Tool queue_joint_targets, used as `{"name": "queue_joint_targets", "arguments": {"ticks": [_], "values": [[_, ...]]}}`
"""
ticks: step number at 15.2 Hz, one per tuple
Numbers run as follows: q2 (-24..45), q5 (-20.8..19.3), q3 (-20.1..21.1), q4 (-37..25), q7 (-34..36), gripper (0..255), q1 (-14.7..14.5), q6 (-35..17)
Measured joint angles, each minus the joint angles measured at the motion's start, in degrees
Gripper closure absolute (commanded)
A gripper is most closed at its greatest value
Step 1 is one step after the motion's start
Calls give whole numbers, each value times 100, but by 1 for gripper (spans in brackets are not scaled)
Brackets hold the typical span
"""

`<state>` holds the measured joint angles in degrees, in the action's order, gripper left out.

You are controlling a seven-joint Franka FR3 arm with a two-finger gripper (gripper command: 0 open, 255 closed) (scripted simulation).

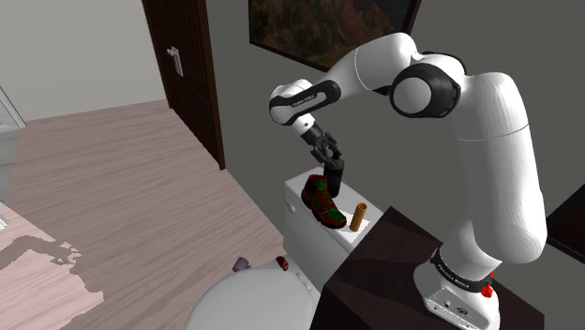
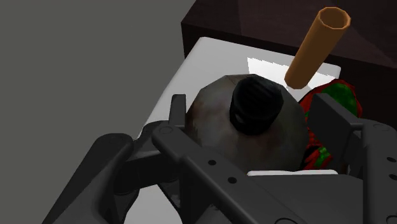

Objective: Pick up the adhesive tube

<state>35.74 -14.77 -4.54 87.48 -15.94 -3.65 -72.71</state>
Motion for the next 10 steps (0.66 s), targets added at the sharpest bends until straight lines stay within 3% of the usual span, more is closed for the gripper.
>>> {"name": "queue_joint_targets", "arguments": {"ticks": [10], "values": [[-328,-58,-19,-243,-148,255,-36,554]]}}
